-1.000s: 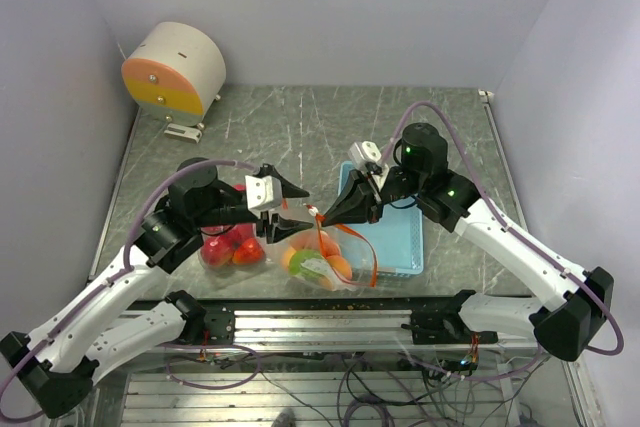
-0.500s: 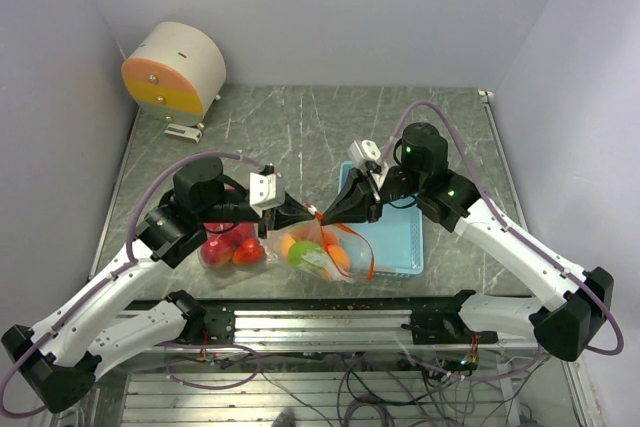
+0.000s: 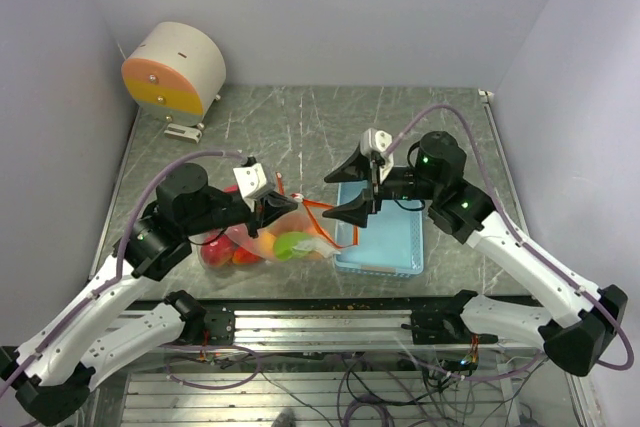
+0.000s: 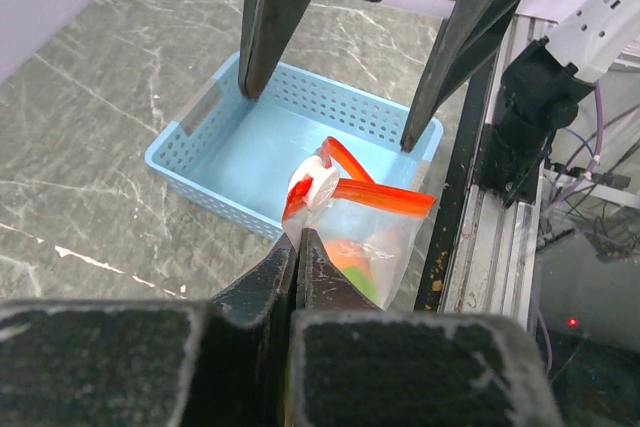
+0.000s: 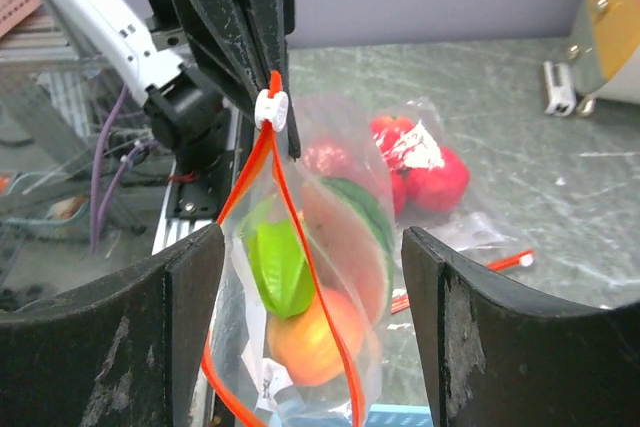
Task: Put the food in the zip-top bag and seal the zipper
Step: Zip the zipper food storage bag at the center of the board.
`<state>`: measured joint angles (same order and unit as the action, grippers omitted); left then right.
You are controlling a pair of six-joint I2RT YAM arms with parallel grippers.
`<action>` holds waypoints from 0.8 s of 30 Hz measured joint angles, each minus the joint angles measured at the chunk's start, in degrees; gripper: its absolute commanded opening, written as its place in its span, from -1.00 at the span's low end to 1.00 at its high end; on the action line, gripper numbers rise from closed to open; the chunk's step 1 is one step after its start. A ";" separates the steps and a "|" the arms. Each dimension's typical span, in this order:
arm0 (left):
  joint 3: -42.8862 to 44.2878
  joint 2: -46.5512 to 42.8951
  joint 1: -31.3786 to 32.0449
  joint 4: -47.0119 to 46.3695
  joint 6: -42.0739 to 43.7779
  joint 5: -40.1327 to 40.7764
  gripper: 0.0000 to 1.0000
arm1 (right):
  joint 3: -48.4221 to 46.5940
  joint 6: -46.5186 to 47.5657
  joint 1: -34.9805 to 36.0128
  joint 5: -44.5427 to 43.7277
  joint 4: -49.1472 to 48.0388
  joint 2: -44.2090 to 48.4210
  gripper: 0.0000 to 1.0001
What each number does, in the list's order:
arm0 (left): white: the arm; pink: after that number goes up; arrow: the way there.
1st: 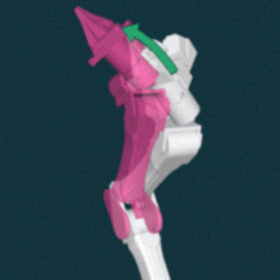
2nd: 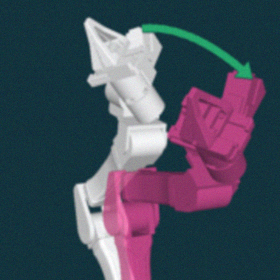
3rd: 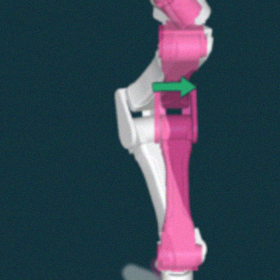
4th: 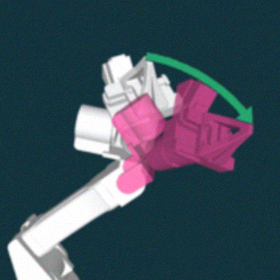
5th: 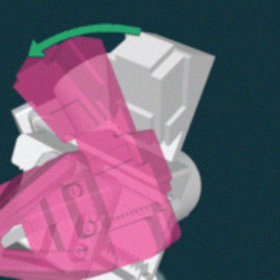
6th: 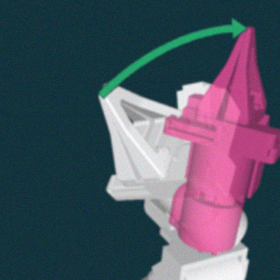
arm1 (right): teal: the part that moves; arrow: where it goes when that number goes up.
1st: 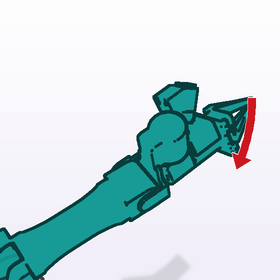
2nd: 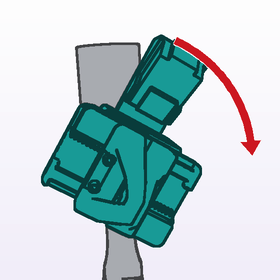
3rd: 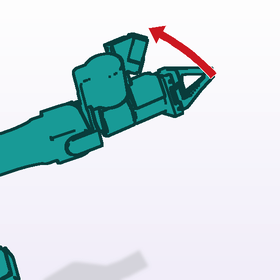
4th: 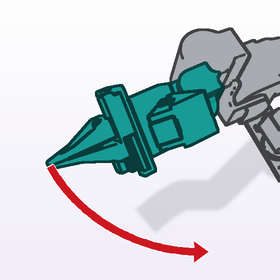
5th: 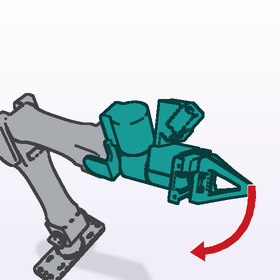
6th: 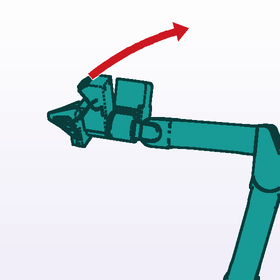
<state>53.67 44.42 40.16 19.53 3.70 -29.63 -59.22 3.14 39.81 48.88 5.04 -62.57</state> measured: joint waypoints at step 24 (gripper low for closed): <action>-2.03 -0.42 0.00 0.02 -4.04 6.05 -0.86 | -5.64 -7.41 6.73 -6.10 -8.28 -8.33 0.05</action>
<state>51.64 44.01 40.16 19.55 -0.34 -23.57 -64.86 -4.27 46.54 42.78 -3.25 -70.89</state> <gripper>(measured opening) 0.076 0.561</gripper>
